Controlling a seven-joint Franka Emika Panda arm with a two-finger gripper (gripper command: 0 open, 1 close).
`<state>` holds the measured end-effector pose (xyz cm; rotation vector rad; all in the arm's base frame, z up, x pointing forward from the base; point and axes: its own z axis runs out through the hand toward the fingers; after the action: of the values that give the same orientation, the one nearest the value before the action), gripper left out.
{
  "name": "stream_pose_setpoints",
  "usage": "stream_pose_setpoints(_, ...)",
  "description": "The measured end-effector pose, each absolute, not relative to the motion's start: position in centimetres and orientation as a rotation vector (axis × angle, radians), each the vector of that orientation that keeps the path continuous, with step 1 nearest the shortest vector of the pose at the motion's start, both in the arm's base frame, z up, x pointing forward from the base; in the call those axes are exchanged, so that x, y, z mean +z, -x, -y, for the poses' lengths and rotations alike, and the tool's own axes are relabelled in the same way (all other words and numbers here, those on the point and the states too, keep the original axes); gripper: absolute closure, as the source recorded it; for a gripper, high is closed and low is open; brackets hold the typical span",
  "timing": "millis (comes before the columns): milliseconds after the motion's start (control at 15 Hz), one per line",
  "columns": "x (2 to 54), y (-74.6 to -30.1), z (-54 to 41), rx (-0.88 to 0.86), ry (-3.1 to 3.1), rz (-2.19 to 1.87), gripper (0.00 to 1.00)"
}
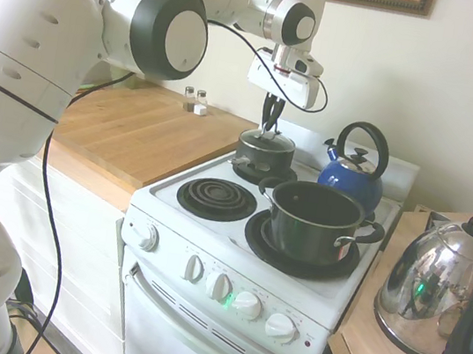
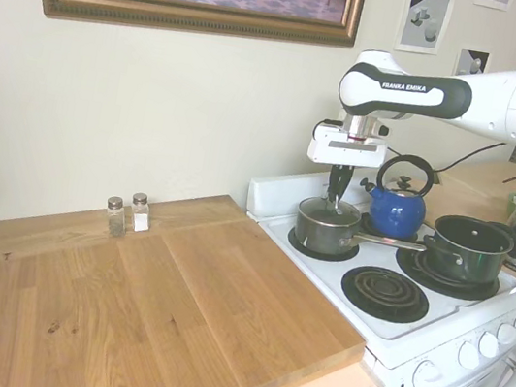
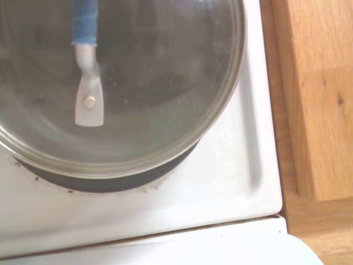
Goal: Uncover the lid of the pot
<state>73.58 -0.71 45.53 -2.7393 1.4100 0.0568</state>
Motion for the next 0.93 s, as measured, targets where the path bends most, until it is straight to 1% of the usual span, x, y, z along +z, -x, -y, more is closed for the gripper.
stream_pose_setpoints(200,48.4,-73.1,-0.8,-0.072,2.760,-1.383,1.00)
stream_pose_setpoints(467,54.2,-68.4,-7.2,-0.220,2.835,-1.351,1.00)
stream_pose_setpoints(600,55.8,-66.0,-11.8,-0.294,2.889,-1.346,1.00)
stream_pose_setpoints(800,55.8,-63.3,-21.2,-0.378,3.000,-1.350,1.00)
stream_pose_setpoints(933,53.6,-62.5,-27.5,-0.389,3.079,-1.336,1.00)
